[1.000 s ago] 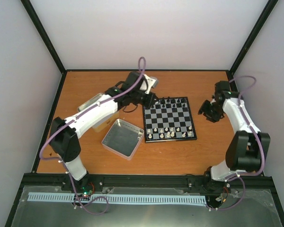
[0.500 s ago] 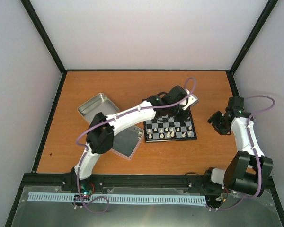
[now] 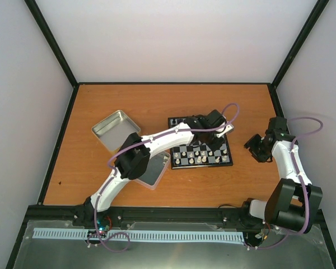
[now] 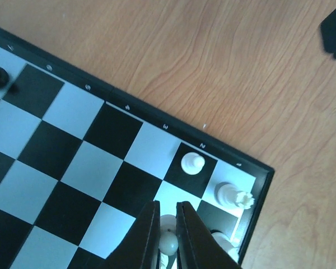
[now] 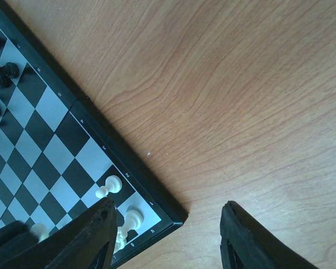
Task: Set up the chess pieces on the board
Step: Place the chess piece on the chessboard.
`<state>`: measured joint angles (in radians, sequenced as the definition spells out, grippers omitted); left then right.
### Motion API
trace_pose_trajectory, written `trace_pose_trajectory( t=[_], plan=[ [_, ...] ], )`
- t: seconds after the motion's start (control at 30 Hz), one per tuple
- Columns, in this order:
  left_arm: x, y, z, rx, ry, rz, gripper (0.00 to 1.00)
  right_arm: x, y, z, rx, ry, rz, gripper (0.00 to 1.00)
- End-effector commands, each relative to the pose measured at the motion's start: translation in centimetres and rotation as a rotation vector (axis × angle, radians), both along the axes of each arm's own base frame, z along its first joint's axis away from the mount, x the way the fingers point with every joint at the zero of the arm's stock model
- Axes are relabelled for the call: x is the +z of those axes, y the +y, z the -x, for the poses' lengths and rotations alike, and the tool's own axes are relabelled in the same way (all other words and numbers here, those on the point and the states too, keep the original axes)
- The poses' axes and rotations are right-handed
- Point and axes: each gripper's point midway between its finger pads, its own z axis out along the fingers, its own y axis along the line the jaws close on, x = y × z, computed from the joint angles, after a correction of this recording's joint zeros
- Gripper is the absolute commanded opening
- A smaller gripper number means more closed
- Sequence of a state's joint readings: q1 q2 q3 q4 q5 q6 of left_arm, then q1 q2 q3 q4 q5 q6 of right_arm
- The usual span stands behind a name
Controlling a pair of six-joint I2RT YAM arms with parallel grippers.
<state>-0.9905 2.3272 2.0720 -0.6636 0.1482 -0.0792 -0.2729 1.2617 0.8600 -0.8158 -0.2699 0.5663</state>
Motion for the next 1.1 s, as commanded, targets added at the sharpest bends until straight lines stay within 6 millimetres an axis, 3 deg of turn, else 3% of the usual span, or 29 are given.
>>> trace_pose_trajectory(
  t=[0.0,0.2,0.53,0.67,0.8,0.93,1.07],
  plan=[
    [-0.5,-1.0,0.3,-0.044,-0.009,-0.013,0.01,-0.2,-0.1,0.2,-0.013,-0.002,-0.003,0.51],
    [-3.2,-1.0,0.4,-0.047,0.018,-0.052,0.01,-0.2,-0.1,0.2,-0.014,0.005,-0.006,0.51],
    [-4.7,-1.1,1.3,-0.073,0.069,-0.055,0.02,-0.2,-0.2,0.0,-0.013,0.013,-0.007,0.51],
    [-4.7,-1.0,1.4,-0.074,0.071,-0.060,0.13,-0.3,-0.1,0.0,-0.012,0.014,-0.011,0.51],
    [-3.2,-1.5,1.4,-0.073,0.076,-0.028,0.23,-0.1,-0.1,-0.1,-0.008,0.011,-0.013,0.51],
    [0.2,-1.8,0.3,-0.045,0.048,0.032,0.30,0.0,0.1,-0.2,-0.005,0.005,-0.022,0.51],
    [4.0,-0.6,-1.8,0.025,0.032,0.094,0.35,0.3,0.2,-0.3,0.006,-0.003,-0.027,0.52]
  ],
)
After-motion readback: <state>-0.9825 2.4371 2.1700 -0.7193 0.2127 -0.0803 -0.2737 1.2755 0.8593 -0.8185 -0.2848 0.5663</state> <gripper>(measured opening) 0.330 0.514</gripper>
